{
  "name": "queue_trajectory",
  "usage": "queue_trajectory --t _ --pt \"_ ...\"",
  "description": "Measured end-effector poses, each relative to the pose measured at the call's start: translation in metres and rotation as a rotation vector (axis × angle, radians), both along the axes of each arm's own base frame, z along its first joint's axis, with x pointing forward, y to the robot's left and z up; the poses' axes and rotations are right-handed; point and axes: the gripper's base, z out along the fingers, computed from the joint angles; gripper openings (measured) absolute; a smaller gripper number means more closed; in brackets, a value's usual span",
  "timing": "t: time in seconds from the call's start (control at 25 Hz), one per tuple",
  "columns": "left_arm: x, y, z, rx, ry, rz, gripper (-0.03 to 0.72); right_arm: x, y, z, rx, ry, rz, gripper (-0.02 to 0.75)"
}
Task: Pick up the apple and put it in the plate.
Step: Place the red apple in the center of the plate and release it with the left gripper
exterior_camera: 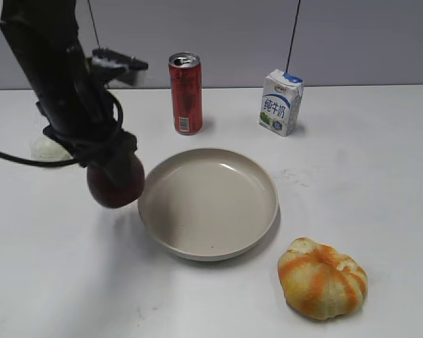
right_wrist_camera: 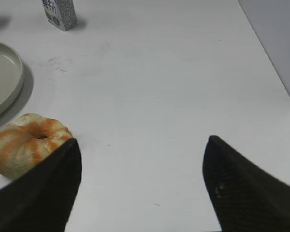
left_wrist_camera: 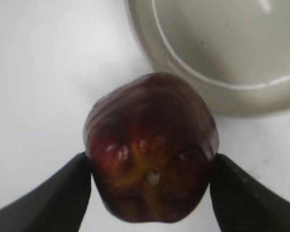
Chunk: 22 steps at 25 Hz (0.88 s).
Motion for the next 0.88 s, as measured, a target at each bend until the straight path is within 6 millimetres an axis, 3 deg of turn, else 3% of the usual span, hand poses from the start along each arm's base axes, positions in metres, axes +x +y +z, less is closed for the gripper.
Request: queue_trajectory --t 0.12,0.24,0.48,0.68,0.88 --pt "0.008 -0.015 0.016 -0.106 -0.061 0.020 0.559 0.000 0.000 0.000 0.000 0.000 0.000 0.589" --pt "0.009 -0.037 0.013 -0.142 -0.087 -0.009 0.559 0.000 0.000 0.000 0.000 0.000 0.000 0.589" --pt "0.001 -0.082 -0.030 -0.095 -0.053 -0.114 0.559 0.000 0.000 0.000 0.000 0.000 0.000 0.589" --pt "0.001 -0.090 -0.064 -0.028 -0.008 -0.147 0.558 0.000 0.000 0.000 0.000 0.000 0.000 0.589" --pt "0.001 -0.091 -0.060 -0.014 0.005 -0.159 0.668 0.000 0.000 0.000 0.000 0.000 0.000 0.589"
